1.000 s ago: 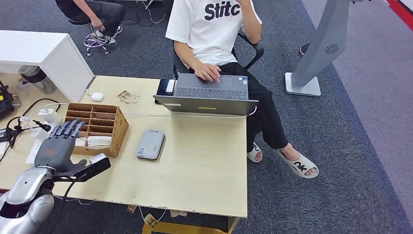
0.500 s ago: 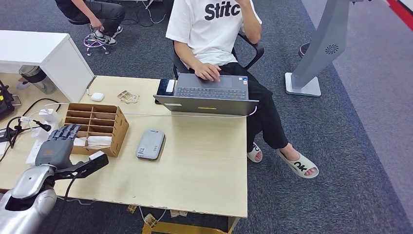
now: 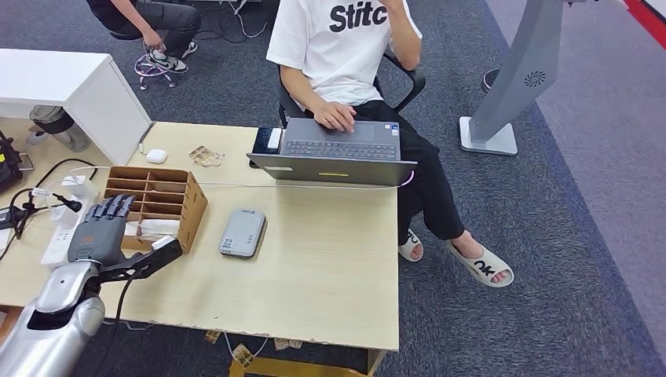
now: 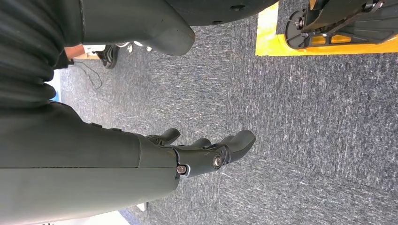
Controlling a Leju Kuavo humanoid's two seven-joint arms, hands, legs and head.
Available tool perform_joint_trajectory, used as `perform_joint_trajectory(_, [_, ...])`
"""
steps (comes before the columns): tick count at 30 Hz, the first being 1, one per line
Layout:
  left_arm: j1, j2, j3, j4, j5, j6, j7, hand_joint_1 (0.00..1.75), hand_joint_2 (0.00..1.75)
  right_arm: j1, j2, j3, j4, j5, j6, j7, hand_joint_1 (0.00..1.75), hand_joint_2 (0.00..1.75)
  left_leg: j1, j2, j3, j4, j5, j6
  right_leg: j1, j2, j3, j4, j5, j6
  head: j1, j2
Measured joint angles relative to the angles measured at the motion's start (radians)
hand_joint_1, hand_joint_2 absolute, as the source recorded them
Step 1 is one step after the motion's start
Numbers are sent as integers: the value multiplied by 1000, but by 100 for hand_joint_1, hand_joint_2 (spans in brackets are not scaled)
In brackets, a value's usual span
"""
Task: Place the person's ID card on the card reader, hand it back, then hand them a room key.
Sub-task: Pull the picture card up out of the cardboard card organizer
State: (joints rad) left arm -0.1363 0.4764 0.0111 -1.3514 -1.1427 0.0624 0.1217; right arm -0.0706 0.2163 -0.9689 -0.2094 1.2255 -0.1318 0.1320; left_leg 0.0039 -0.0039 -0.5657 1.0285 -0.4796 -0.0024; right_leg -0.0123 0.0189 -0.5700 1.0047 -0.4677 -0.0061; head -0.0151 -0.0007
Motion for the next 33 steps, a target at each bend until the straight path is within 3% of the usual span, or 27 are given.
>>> perform_joint_trajectory(27, [-24,-27,-42,11,22,-35,-22,17,175,0,0,0,0,0,6,0,0,175,0,0,0,0,0,0,0,0,0,0,0,0,0,0])
perform_joint_trajectory(30, [-25,-27,-46,12,23,-35,-25,45,175,0,0,0,0,0,7,0,0,175,0,0,0,0,0,0,0,0,0,0,0,0,0,0])
perform_joint_trajectory(33, [-26,-27,-49,15,30,-34,-30,139,175,0,0,0,0,2,7,0,0,175,0,0,0,0,0,0,0,0,0,0,0,0,0,0])
